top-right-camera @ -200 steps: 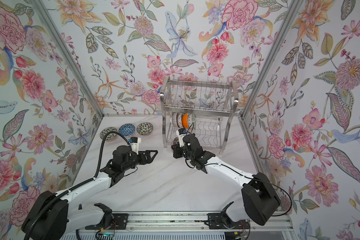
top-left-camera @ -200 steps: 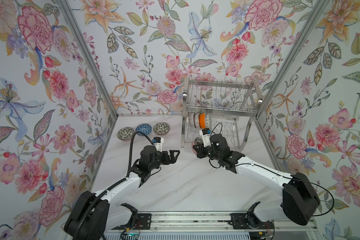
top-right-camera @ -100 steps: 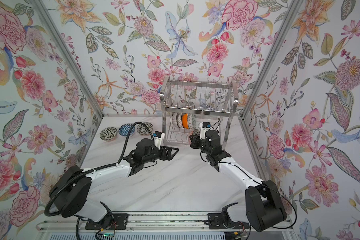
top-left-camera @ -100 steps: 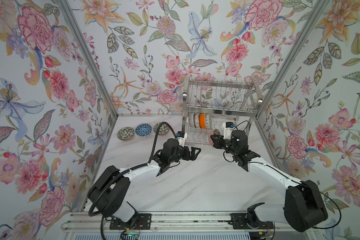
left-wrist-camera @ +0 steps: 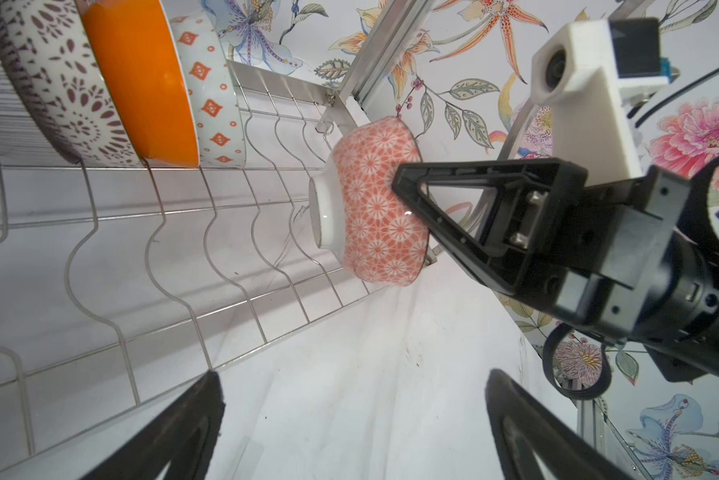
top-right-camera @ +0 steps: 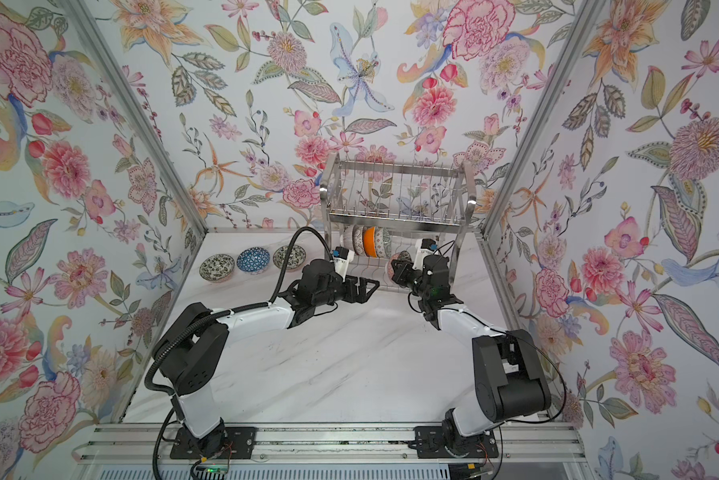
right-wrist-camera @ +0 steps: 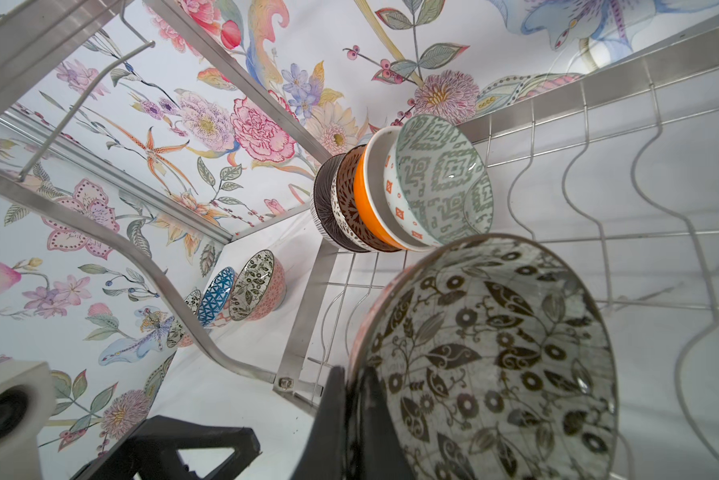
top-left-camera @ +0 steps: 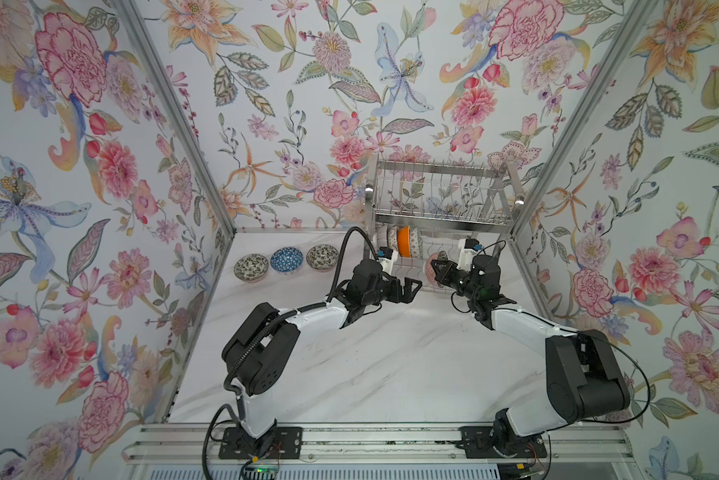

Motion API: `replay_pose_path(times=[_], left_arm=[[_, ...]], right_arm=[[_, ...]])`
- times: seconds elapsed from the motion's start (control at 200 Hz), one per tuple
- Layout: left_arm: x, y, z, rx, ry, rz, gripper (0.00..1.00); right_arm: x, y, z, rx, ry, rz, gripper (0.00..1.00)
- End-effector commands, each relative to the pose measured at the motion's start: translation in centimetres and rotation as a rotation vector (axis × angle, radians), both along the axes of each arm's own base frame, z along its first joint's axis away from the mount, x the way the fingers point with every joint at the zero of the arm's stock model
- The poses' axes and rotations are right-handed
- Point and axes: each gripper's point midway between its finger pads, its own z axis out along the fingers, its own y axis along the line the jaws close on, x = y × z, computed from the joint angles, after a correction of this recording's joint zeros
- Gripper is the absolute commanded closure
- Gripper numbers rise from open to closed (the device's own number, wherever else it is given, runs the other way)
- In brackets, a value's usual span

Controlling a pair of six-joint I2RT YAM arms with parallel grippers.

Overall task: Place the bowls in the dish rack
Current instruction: 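Lift the leaf bowl with the right gripper up toward the rack, then lower the leaf bowl into the rack beside the green bowl with the right gripper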

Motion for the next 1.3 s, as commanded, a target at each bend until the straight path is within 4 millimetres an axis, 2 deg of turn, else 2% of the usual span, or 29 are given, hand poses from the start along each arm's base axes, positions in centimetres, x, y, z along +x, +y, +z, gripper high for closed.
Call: replay_pose_path(times=[0.0,0.17,0.46,0.611,0.961,1.291], left_arm=[[0.7,-1.0,-0.1,0.039,-0.035,-0.012,0.01],[1.8,-1.2,-0.5,0.095,-0.066,0.000,0.01],[4.9,-1.2,-0.9,0.235,-0.157,0.068,0.01],[6.0,-1.9,-1.2,0.288,-0.180,0.056,0.01],[7.1,-2.8,-1.0,0.329,-0.224,0.039,0.01],[7.4,-2.6,-1.1,0.371,-0.238,0.032,0.00]], right_arm=[[2.1,0.0,5.3,0.078,-0.171,0.010,1.00],[4.0,-0.5,4.9,0.135,-0.179,0.015,1.00],[7.3,-1.2,4.1,0.197,-0.205,-0.010,1.00],[8.9,-1.4,3.6,0.234,-0.209,-0.013,1.00],[11.5,-0.9,2.5,0.317,-0.219,-0.004,1.00],[12.6,-0.6,1.9,0.364,-0.229,0.012,1.00]])
